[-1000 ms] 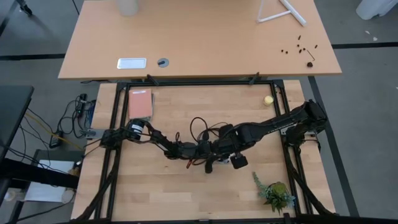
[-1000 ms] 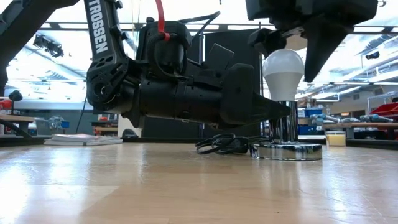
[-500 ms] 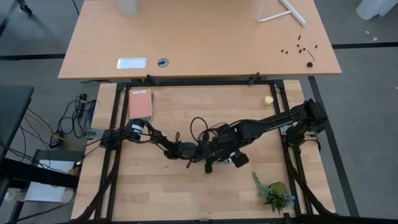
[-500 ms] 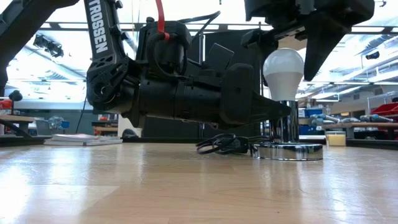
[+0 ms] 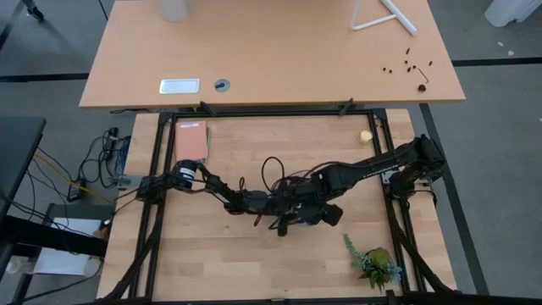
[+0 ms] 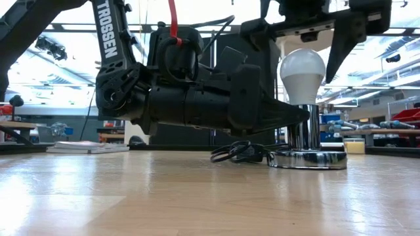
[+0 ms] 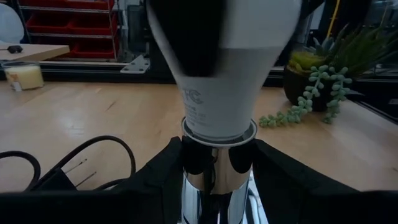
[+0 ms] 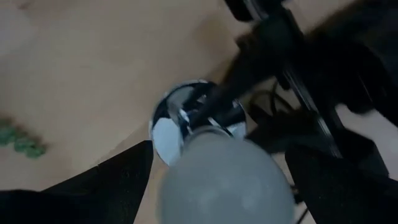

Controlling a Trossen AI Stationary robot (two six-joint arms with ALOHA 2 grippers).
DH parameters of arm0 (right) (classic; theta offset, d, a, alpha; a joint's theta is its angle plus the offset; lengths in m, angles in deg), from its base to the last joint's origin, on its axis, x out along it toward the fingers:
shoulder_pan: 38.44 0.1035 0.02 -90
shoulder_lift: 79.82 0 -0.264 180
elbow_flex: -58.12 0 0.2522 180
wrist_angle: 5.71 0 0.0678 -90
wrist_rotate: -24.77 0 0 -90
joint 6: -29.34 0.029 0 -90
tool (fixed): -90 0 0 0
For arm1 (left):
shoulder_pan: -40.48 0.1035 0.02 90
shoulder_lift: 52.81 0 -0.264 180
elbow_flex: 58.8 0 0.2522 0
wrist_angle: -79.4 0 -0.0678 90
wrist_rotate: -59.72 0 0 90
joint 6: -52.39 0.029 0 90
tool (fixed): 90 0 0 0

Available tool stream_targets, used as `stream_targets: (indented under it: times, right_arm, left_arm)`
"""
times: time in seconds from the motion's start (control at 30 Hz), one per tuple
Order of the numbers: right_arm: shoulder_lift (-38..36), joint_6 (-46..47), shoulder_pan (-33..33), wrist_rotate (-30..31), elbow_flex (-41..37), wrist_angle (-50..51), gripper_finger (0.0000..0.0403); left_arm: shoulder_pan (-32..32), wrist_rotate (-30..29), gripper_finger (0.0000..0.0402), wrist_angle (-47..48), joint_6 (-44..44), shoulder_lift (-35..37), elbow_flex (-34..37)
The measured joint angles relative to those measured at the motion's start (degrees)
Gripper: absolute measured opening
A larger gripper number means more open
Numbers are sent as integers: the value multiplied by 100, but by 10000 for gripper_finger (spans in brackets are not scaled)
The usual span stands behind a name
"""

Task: Screw lightbulb
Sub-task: Insert the lightbulb into the silver lamp

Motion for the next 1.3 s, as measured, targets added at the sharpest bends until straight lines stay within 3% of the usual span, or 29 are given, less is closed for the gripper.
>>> stream_targets:
  times: [0.2,0.33,0.67,1.13,1.3]
  right_arm:
    - [155,-50,3,-182,-112,21,373]
    - [186,-41,33,160,-190,-179,373]
    - [186,75,-20,162,-195,-293,369]
    - [186,238,-82,-20,-199,24,254]
    - [186,626,-83,-19,-199,26,255]
  left_arm:
    - [11,89,171,-50,-126,-2,0]
    - [11,96,171,-52,-126,0,0]
    - [11,97,171,-19,-110,0,0]
    - [9,93,171,-9,-104,0,-7]
    - [9,47,171,-9,-86,0,-9]
